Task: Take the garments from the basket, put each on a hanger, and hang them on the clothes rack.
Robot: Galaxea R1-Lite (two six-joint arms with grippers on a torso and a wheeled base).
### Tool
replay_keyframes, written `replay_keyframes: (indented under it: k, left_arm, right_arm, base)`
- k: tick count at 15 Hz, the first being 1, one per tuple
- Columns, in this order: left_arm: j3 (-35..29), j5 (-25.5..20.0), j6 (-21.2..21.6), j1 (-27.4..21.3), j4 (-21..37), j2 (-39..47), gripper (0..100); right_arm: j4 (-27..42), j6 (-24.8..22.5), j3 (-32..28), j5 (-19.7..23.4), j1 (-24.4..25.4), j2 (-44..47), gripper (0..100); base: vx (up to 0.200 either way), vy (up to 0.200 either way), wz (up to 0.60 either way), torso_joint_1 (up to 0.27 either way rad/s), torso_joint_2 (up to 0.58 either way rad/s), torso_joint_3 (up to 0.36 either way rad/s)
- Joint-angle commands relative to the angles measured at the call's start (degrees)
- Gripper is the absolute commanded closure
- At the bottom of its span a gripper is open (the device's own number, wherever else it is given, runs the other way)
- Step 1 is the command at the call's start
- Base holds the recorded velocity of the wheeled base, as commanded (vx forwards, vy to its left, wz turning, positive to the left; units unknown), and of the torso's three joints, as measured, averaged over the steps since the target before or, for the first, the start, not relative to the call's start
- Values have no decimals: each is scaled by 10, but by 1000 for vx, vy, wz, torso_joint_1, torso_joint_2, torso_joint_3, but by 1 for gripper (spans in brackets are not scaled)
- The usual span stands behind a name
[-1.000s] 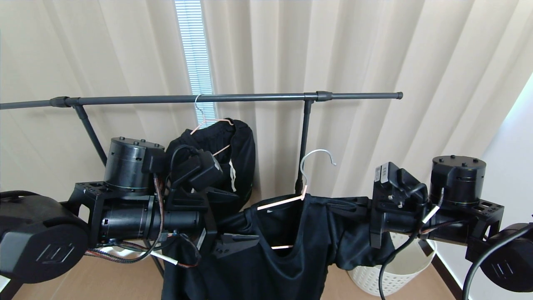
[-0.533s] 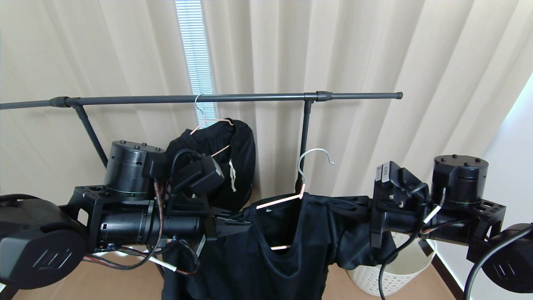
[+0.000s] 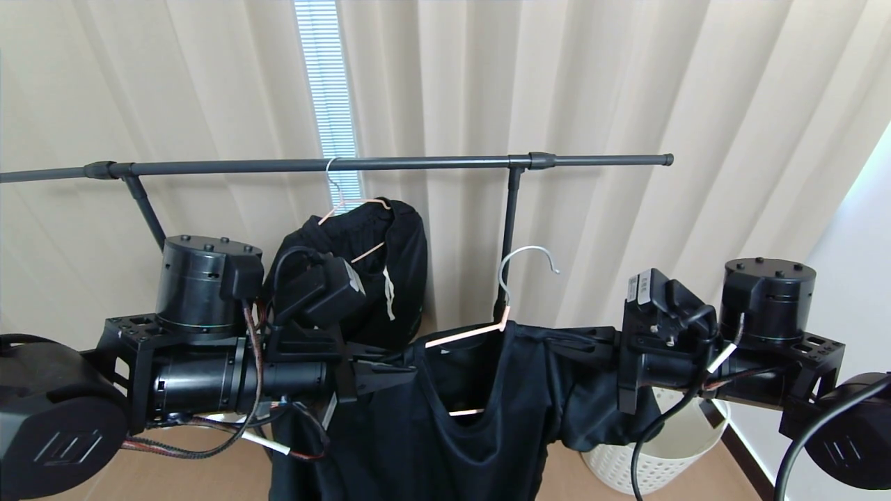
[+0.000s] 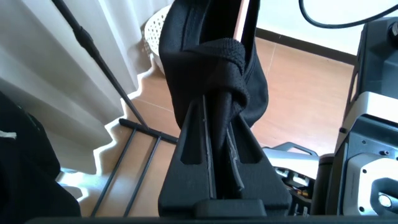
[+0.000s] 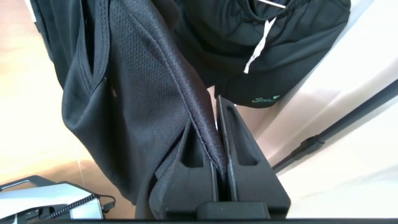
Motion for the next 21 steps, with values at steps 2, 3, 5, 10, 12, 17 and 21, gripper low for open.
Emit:
replay_keyframes:
  k: [2, 3, 5, 10, 12, 17, 21]
  left_arm:
    - [17, 1, -1, 3, -19, -4, 100]
    - [22, 1, -3, 3, -20, -10, 100]
    - [27, 1, -7, 3, -20, -20, 100]
    - [34, 1, -9, 8, -20, -32, 100]
    - [38, 1, -9, 14, -20, -44, 100]
    - [57, 0, -35, 34, -20, -85, 100]
    - [74, 0, -41, 41, -20, -141, 100]
  right_arm:
    - [0, -1, 1, 0, -3, -1, 100]
    - [0, -1, 1, 0, -4, -1, 100]
    - [-1, -11, 6, 0, -7, -1, 0]
    - [0, -14, 8, 6, -25, -12, 0]
    - [1, -15, 8, 25, -38, -23, 0]
    - [4, -52, 22, 85, -86, -46, 0]
    - [6, -90, 22, 85, -88, -29, 0]
  base:
    - [0, 0, 0, 0, 0, 0]
    - [0, 0, 0, 0, 0, 0]
    - [0, 0, 0, 0, 0, 0]
    - [0, 0, 0, 0, 0, 0]
    - [0, 0, 0, 0, 0, 0]
    - [0, 0, 0, 0, 0, 0]
    - [0, 0, 0, 0, 0, 0]
